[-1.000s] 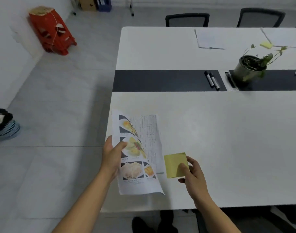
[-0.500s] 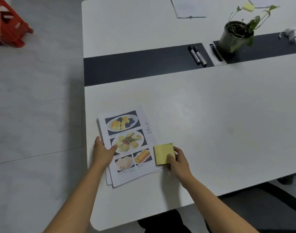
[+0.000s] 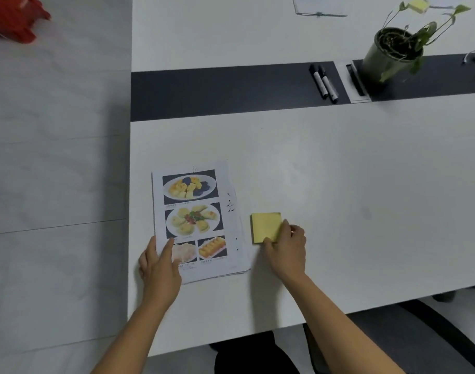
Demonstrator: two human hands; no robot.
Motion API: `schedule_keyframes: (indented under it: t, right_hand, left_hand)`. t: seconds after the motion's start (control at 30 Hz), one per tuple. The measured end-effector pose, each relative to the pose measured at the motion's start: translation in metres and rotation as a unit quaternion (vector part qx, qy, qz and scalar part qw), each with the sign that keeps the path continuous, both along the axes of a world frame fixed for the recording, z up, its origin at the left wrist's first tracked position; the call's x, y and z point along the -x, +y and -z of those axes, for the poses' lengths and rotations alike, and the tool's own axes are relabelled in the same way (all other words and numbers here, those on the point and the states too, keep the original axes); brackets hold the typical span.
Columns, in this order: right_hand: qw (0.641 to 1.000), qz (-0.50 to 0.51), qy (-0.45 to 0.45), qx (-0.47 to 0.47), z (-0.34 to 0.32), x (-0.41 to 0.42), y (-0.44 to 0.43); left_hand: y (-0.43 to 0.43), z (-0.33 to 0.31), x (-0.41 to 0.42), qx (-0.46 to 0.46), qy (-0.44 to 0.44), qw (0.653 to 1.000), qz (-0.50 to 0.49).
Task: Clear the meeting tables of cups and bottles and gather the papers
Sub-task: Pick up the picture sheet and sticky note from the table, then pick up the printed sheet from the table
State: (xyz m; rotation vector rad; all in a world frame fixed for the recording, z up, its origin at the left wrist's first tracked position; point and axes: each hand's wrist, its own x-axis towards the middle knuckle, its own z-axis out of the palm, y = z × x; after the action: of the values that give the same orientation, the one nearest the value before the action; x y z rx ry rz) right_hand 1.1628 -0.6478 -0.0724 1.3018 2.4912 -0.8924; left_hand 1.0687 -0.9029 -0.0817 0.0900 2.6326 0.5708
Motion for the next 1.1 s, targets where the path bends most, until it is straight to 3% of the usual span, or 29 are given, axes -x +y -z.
schedule_keyframes:
  t: [0.27, 0.37, 0.53, 0.77, 0.93, 1.1]
  right_hand:
    - [0.994, -0.11, -0.01, -0.003, 0.003, -0.013, 0.004]
    - [0.991, -0.104, 0.018, 0.076, -0.014, -0.025, 0.012]
    - [0.989, -0.057, 0.125, 0.063, -0.075, -0.078, 0.009]
    - [0.946, 0.141, 0.287, 0.048, -0.165, -0.196, -0.046]
    - [0.906, 0.304, 0.294, 0.019, -0.175, -0.293, -0.11]
    - [0.837, 0.461, 0.292, -0.039, -0.181, -0.382, -0.155]
  left_hand:
    - [0.006, -0.009, -0.003, 0.019, -0.027, 0.999, 0.005]
    - [0.01, -0.038, -0.013, -0.04, -0.015, 0.999, -0.005]
    - [0.015, -0.12, -0.049, -0.131, 0.017, 0.991, -0.003]
    - [0.009, -0.198, -0.113, -0.283, -0.013, 0.958, 0.032]
    - [0.011, -0.182, -0.148, -0.312, -0.081, 0.934, 0.153]
    - [0.048, -0.177, -0.186, -0.311, -0.15, 0.9, 0.266]
